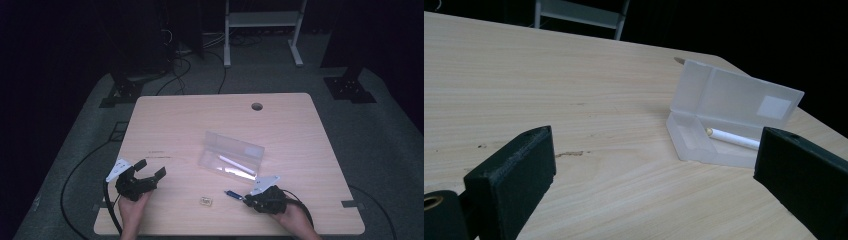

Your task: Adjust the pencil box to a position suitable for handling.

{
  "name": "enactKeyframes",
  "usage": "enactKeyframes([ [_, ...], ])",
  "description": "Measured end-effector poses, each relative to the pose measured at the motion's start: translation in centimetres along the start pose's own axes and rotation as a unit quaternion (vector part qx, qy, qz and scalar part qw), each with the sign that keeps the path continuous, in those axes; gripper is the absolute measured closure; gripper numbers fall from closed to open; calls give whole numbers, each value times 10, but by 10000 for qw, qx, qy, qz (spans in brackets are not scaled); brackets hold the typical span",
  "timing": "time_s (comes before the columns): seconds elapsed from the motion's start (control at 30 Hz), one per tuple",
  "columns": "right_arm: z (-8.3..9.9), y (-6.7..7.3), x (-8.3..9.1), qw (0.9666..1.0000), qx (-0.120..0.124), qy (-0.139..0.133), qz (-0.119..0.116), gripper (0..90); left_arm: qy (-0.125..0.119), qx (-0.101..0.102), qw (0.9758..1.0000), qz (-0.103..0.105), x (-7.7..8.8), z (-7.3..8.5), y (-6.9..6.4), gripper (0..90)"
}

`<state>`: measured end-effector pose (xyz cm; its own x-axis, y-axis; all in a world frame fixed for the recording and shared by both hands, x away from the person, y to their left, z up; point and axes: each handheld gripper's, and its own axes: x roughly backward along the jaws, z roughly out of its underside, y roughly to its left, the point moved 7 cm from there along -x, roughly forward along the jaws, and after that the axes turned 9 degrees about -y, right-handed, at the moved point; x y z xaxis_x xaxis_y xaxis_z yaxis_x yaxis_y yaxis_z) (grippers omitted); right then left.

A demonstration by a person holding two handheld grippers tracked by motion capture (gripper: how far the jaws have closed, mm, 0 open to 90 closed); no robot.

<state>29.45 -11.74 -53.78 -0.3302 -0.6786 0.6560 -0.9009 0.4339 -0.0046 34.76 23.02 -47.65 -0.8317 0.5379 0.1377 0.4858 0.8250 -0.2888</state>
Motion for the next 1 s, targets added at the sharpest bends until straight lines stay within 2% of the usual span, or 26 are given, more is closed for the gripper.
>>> enactKeyframes([
  [0.27, 0, 0, 1, 9999, -72, -17, -98, 793, -7, 12, 10000, -6, 0, 0, 1, 21],
  [0.7, -16, -8, 21, 9992, -136, -380, -5, 792, 0, 10, 10000, -13, 0, 0, 1, 21],
  [1.0, -25, -12, 26, 9989, -116, -447, 20, 792, 12, 11, 10000, -13, 0, 0, 1, 21],
])
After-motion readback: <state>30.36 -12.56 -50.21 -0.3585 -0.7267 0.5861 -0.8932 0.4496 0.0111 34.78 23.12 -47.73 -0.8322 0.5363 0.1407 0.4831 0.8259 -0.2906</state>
